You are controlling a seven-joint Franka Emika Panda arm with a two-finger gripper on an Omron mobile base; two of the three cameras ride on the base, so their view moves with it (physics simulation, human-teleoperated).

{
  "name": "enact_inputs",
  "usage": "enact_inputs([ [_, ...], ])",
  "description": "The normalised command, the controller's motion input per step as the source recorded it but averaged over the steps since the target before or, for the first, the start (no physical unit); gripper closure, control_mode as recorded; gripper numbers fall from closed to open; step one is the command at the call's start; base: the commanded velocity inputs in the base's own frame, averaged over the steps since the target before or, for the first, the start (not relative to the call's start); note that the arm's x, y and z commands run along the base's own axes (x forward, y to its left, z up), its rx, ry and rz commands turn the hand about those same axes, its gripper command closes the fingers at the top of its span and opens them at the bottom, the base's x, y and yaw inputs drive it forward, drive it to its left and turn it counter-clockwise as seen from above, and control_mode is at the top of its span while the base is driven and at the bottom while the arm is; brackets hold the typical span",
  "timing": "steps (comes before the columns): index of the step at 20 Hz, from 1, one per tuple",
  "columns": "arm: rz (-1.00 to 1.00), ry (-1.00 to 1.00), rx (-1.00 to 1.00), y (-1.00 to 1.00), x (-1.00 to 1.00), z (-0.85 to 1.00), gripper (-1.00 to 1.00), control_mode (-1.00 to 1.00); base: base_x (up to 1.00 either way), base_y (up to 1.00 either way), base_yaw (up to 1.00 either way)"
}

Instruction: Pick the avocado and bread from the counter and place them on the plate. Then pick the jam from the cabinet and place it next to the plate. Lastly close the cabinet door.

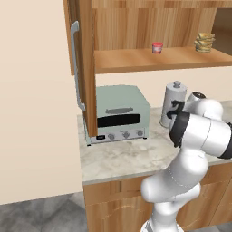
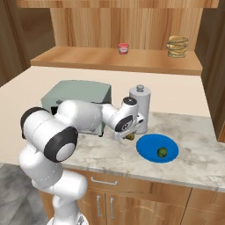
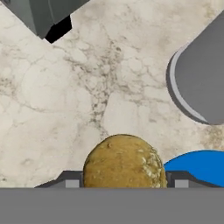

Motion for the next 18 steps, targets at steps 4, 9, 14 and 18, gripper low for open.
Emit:
enact_inputs([
  [4, -0.12, 0.00, -0.11, -0.45, -0.03, 0.00, 1.00, -1.00, 0.00, 0.00, 0.00],
  [9, -0.12, 0.03, -0.04, -0.45, 0.02, 0.00, 1.00, -1.00, 0.00, 0.00, 0.00],
  [14, -0.10, 0.03, 0.00, -0.43, 0.10, -0.01, 1.00, -1.00, 0.00, 0.00, 0.00],
  [18, -0.01, 0.00, 0.00, -0.40, 0.15, -0.08, 1.00, -1.00, 0.00, 0.00, 0.00],
])
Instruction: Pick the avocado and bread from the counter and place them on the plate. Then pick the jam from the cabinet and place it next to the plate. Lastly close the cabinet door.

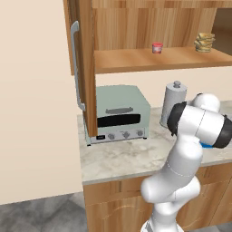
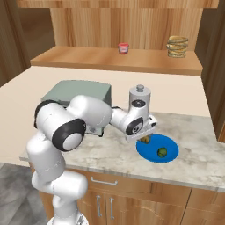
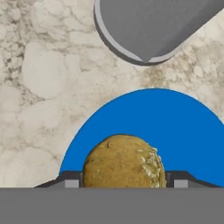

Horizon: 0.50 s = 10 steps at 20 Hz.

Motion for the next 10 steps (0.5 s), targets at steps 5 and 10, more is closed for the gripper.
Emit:
enact_inputs([
  [5, 0.00, 0.05, 0.00, -0.37, 0.19, -0.16, 1.00, -1.00, 0.00, 0.00, 0.00],
  [10, 0.00, 0.02, 0.00, -0.31, 0.14, -0.09, 1.00, -1.00, 0.00, 0.00, 0.00],
])
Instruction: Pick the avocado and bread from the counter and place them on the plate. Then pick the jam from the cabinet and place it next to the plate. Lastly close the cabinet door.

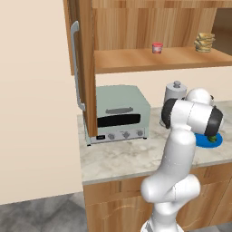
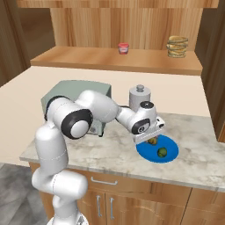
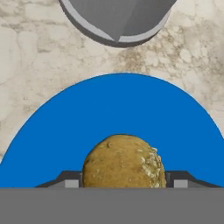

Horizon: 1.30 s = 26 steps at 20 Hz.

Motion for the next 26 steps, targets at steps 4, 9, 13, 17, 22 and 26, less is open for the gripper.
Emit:
enact_inputs([
  [4, 0.00, 0.04, 0.00, -0.22, 0.06, -0.08, 1.00, -1.00, 0.00, 0.00, 0.00],
  [9, 0.00, 0.02, 0.07, -0.11, 0.00, -0.14, 1.00, -1.00, 0.00, 0.00, 0.00],
  [13, 0.00, 0.00, 0.07, 0.00, -0.02, -0.08, 1.00, -1.00, 0.00, 0.00, 0.00],
  [17, 0.00, 0.00, 0.01, 0.00, -0.08, -0.05, -1.00, -1.00, 0.00, 0.00, 0.00],
  [22, 0.00, 0.00, 0.00, 0.00, -0.14, 0.12, -1.00, -1.00, 0.00, 0.00, 0.00],
  [26, 0.00, -0.01, 0.00, 0.03, -0.15, 0.23, -1.00, -1.00, 0.00, 0.00, 0.00],
])
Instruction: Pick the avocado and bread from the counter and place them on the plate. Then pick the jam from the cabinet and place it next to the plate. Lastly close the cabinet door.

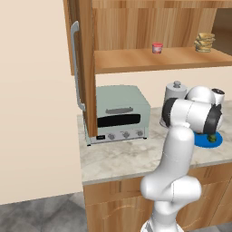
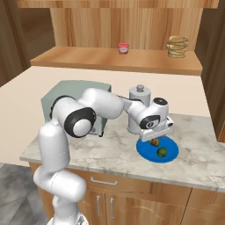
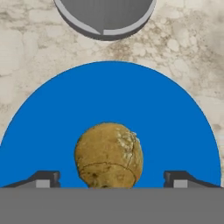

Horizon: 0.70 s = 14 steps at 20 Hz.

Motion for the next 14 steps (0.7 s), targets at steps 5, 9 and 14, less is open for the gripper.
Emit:
enact_inputs([
  [5, 0.01, -0.05, 0.00, 0.10, -0.10, 0.26, -1.00, -1.00, 0.00, 0.00, 0.00],
  [9, 0.00, -0.01, -0.01, 0.12, -0.15, 0.38, -1.00, -1.00, 0.00, 0.00, 0.00],
  [14, -0.01, -0.01, -0.04, 0.08, -0.23, 0.40, -1.00, -1.00, 0.00, 0.00, 0.00],
])
